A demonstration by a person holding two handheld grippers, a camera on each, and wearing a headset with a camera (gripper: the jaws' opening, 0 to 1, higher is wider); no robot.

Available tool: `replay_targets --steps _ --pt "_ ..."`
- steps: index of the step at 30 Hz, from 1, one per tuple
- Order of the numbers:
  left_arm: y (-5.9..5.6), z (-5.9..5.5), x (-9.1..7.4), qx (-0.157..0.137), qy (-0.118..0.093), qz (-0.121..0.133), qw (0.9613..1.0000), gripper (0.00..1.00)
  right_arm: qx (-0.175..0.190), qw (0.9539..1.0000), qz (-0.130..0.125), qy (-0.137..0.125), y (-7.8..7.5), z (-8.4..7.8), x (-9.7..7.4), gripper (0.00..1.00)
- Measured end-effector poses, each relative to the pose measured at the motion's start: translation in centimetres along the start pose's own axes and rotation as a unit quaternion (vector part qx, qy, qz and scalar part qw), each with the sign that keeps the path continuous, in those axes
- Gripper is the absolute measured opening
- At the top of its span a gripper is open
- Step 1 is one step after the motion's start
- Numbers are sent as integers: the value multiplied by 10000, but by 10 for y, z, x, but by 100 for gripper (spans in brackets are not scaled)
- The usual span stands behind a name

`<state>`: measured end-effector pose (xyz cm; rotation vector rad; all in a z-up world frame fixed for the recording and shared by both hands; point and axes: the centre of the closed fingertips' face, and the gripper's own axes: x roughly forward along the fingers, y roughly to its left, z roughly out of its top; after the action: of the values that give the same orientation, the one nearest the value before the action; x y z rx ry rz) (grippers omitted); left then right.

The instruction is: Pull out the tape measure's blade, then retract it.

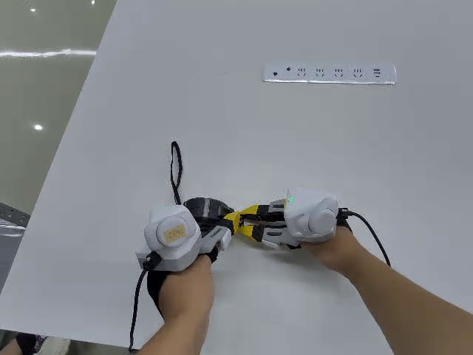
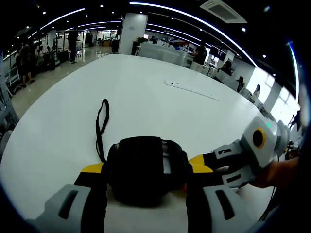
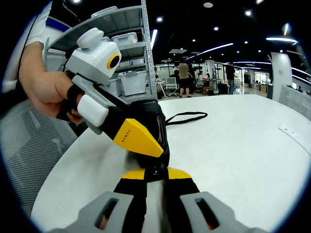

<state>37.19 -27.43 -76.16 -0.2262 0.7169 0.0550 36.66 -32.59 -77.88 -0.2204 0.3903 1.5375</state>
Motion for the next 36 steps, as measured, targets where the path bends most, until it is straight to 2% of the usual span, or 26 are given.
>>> replay_targets --steps 6,12,19,22,26,32,36 --pt "0 0 0 16 11 -7 10000 64 -17 10000 -52 -10 0 0 0 14" --pt "0 0 0 0 -2 -33 10000 65 121 9999 -89 -12 -1 0 0 15" --pt "0 -2 1 195 93 -89 9997 66 83 9999 -115 38 0 0 0 16" --pt "0 -3 1 214 120 -150 9996 67 63 9999 -71 35 3 0 -2 20" --pt "-1 -3 1 302 164 -200 9992 67 64 9999 -63 48 3 0 -4 20" --pt "-5 -3 -1 434 130 -360 9983 68 76 9999 -103 45 4 0 -4 25" --pt "-5 0 -2 440 111 -434 9980 70 46 9999 -113 55 6 -1 -3 24"
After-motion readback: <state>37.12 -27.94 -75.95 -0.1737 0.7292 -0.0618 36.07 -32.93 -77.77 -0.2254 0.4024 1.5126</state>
